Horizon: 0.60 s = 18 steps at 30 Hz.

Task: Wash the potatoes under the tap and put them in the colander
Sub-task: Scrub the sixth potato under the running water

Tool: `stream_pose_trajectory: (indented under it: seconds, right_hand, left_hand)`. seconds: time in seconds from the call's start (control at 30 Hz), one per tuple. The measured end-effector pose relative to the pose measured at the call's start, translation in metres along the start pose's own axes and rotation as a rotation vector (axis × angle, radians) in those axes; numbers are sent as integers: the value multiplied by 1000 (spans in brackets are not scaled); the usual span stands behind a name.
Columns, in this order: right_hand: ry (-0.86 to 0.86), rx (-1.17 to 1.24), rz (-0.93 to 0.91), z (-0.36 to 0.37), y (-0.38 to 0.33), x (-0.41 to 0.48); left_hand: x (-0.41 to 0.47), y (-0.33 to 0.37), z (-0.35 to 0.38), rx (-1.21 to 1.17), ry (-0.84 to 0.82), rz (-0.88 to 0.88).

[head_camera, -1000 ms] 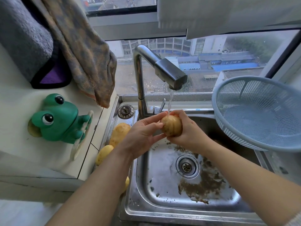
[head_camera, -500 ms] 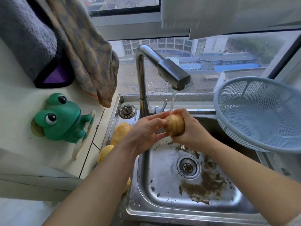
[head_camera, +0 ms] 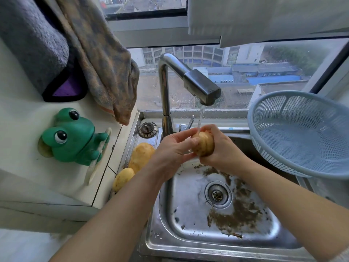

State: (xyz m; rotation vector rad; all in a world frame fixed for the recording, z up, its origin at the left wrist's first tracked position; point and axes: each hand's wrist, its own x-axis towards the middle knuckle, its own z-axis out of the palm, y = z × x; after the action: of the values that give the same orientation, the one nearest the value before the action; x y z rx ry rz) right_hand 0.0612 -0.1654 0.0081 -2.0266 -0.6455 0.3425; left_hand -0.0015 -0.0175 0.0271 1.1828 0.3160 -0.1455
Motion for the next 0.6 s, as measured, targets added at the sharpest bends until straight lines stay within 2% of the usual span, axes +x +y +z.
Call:
stream_pose_trajectory:
  seconds: [0.13,0.27,0.47,0.6]
  right_hand:
    - [-11,-45,4,2,3,-2]
    - [-7,-16,24,7,9,-6]
    - [-99,231,141,2,11,-7]
    - [-165,374,162,-2,4,-9]
  left_hand:
    - [0,-6,6,129,86,13]
    - [1,-9,8,40,174,-83]
    - [-6,-16,-5,136,38,-27]
    - [-9,-19,-9,106,5,-26]
